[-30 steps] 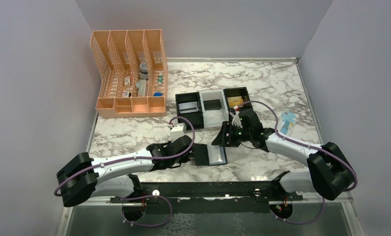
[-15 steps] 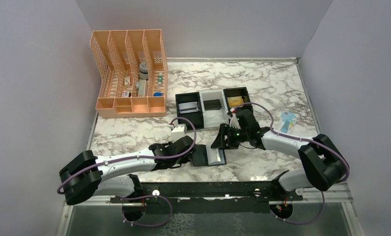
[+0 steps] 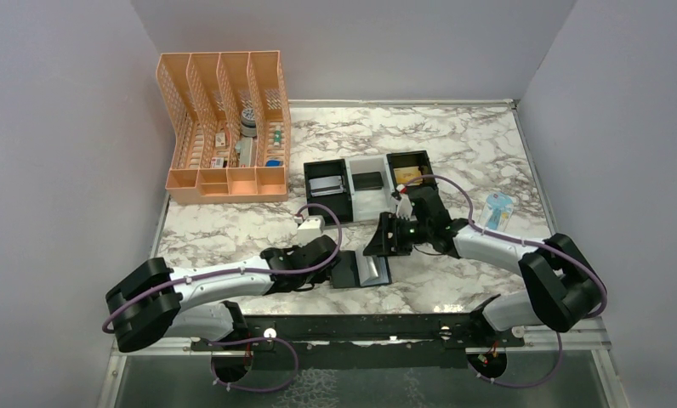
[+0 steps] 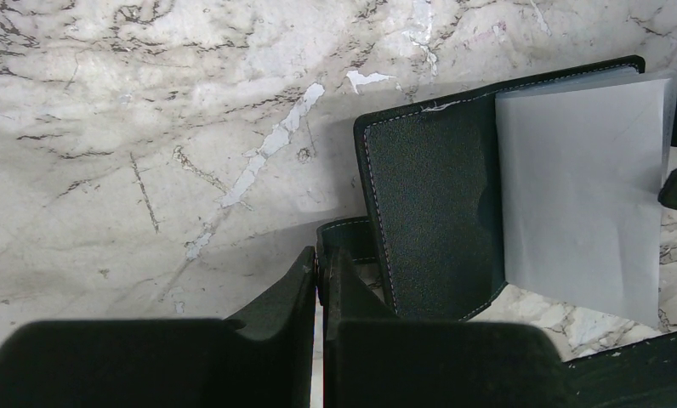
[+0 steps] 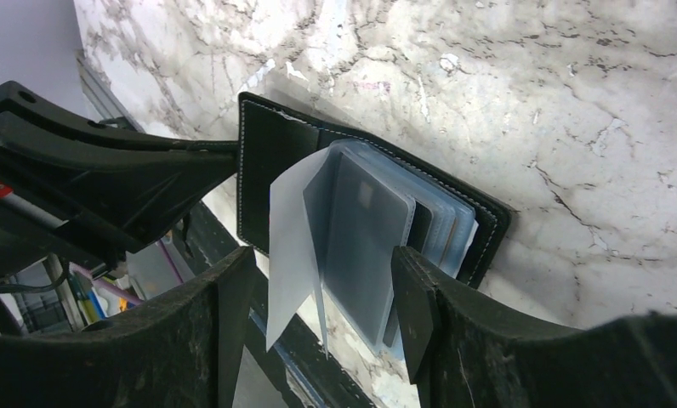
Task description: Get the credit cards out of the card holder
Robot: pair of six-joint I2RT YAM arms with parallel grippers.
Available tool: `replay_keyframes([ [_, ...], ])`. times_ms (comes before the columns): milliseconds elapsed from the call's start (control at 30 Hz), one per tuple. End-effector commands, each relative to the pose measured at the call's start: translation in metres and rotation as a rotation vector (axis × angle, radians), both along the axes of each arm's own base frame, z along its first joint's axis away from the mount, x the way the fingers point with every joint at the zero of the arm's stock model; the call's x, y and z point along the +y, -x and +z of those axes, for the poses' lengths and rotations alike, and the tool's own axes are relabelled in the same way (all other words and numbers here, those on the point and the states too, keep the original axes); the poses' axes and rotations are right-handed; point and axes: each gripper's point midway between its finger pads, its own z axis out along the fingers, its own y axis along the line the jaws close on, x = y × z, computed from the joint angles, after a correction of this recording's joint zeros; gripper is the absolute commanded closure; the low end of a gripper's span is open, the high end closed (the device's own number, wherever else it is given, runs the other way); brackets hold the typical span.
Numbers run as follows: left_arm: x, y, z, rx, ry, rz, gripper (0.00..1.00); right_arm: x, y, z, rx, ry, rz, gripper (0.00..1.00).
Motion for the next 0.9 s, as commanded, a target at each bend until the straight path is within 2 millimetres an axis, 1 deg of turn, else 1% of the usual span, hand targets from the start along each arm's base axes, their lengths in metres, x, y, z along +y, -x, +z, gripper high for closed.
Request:
replay_keyframes([
  [0, -0.006, -0.002, 0.004, -0.006, 0.004, -0.014, 1.0, 0.009, -0.004, 0.025, -0.053, -0.068, 0.038, 0.39],
  [67, -0.007, -0.002, 0.004, -0.006, 0.002, -0.02, 1.0, 0.009, -0.004, 0.027, -0.054, -0.07, 0.042, 0.39],
  [267, -0.007, -0.002, 0.003, -0.002, 0.003, -0.021, 1.0, 0.003, -0.007, 0.021, -0.053, -0.013, 0.027, 0.38],
  [467, -0.008, -0.002, 0.004, -0.004, 0.003, -0.023, 1.0, 0.016, 0.003, 0.037, -0.046, -0.133, 0.08, 0.38],
  [767, -0.011, -0.003, 0.004, -0.001, 0.006, -0.027, 1.0, 0.022, 0.01, 0.046, -0.04, -0.2, 0.128, 0.38],
  [867, -0.012, -0.003, 0.004, -0.001, 0.006, -0.029, 1.0, 0.028, 0.014, 0.047, -0.03, -0.226, 0.154, 0.38],
])
